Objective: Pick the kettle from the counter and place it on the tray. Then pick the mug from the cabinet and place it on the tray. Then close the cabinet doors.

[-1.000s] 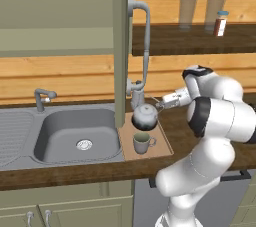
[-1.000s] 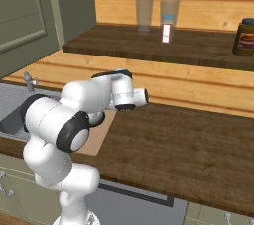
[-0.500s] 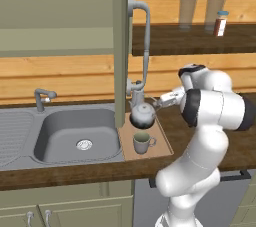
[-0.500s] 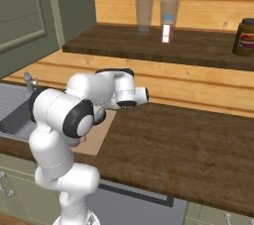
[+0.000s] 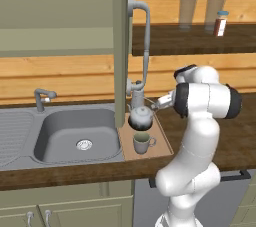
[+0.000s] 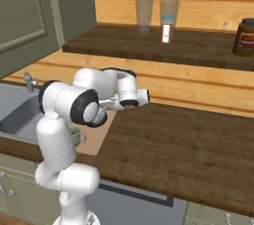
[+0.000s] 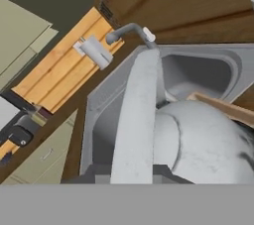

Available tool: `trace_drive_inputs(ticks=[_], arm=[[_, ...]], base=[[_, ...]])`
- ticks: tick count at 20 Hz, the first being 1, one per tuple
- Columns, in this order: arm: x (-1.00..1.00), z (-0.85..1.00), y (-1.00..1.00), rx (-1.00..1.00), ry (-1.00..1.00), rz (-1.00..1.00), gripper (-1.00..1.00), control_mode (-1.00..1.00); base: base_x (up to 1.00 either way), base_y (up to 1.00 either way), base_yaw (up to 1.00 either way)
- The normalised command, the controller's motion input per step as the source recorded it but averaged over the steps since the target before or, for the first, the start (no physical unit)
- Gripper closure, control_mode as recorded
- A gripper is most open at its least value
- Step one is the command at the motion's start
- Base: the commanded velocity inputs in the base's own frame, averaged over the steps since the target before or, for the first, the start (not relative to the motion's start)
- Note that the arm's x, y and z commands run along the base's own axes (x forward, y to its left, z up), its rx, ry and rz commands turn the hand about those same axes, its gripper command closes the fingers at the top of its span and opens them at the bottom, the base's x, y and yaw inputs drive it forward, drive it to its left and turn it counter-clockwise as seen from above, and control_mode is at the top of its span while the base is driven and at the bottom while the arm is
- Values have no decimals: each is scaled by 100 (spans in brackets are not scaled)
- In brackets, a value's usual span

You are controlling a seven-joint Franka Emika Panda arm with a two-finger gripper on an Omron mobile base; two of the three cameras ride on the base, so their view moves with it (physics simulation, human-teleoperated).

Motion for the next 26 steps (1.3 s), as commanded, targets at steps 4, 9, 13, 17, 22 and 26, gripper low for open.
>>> trace_drive_inputs(ticks=[4, 9, 13, 17, 22, 26], arm=[[24, -27, 0, 3, 0, 5, 100, -100], [14, -24, 2, 1, 0, 4, 100, -100], [0, -22, 29, 0, 0, 1, -100, -100], [0, -9, 28, 0, 0, 0, -100, -100], [-4, -1, 6, 0, 0, 0, -100, -100], [-10, 6, 0, 0, 0, 0, -100, -100]], base=[[0, 0, 0], [0, 0, 0], [0, 0, 0], [0, 0, 0], [0, 0, 0], [0, 0, 0]])
